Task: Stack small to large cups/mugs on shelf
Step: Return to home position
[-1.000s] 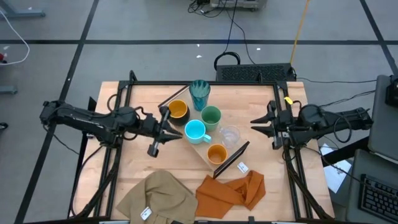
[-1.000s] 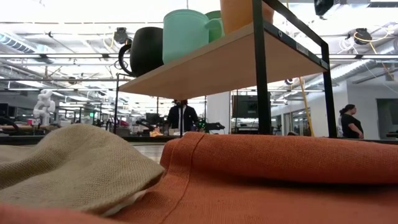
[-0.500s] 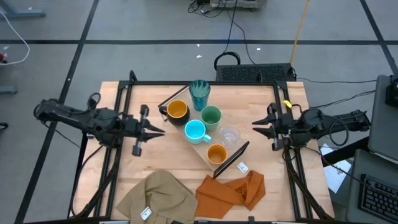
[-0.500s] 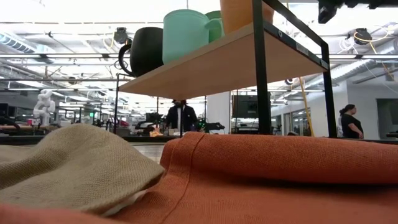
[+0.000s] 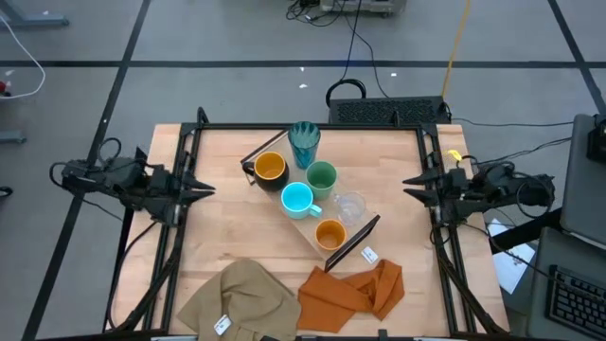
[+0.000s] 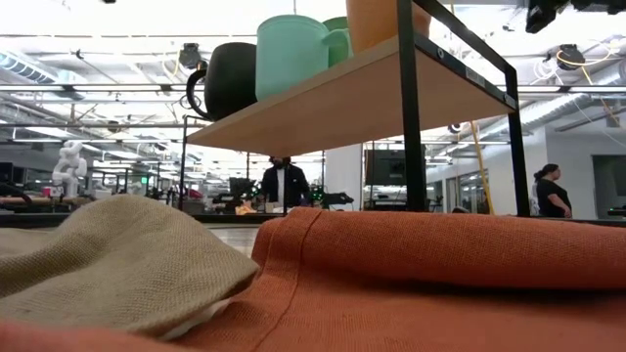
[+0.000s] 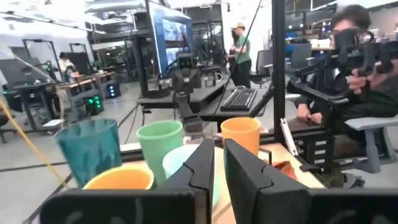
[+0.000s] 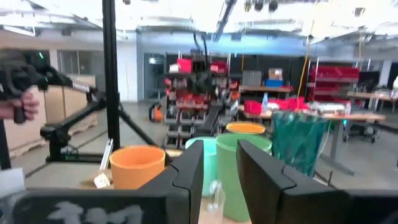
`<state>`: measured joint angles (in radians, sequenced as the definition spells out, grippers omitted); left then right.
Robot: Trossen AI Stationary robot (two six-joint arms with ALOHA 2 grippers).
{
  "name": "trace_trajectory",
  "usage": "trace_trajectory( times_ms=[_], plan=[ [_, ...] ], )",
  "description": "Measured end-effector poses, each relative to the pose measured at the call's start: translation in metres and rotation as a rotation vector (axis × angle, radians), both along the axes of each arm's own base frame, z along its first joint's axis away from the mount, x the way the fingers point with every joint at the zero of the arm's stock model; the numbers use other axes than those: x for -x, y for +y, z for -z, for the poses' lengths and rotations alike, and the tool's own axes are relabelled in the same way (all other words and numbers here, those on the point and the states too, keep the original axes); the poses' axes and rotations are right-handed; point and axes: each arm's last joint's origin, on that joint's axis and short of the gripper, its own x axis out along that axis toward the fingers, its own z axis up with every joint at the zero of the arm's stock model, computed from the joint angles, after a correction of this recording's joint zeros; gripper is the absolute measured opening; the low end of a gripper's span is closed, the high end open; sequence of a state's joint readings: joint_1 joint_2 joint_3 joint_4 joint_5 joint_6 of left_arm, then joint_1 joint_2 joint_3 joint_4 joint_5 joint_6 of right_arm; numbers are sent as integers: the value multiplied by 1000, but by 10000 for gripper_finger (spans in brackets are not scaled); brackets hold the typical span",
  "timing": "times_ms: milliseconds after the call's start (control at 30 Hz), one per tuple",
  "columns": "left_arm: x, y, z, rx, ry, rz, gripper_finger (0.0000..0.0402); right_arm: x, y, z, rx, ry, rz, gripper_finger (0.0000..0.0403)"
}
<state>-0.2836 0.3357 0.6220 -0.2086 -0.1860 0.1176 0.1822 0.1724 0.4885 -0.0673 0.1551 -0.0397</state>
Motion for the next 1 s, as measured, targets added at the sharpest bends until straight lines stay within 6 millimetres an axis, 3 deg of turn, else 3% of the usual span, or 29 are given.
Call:
trace_trajectory(
  times_ms=[300, 567, 733, 867, 1000],
  plan=[
    [33, 12, 16, 15, -36, -76, 40, 28, -6, 5, -8, -11, 31, 84],
    [55, 19, 27, 37, -28, -103, 40, 31, -9, 14, -7, 127, 110, 84],
    [51, 18, 33, -44, -23, -111, 40, 31, -9, 15, -3, 136, 104, 84],
    [40, 16, 53, -57, 53, -138, 40, 31, -9, 15, 2, 134, 105, 84],
    [23, 9, 71, -31, -7, -66, 40, 24, -6, 22, -28, 111, 63, 84]
  ],
)
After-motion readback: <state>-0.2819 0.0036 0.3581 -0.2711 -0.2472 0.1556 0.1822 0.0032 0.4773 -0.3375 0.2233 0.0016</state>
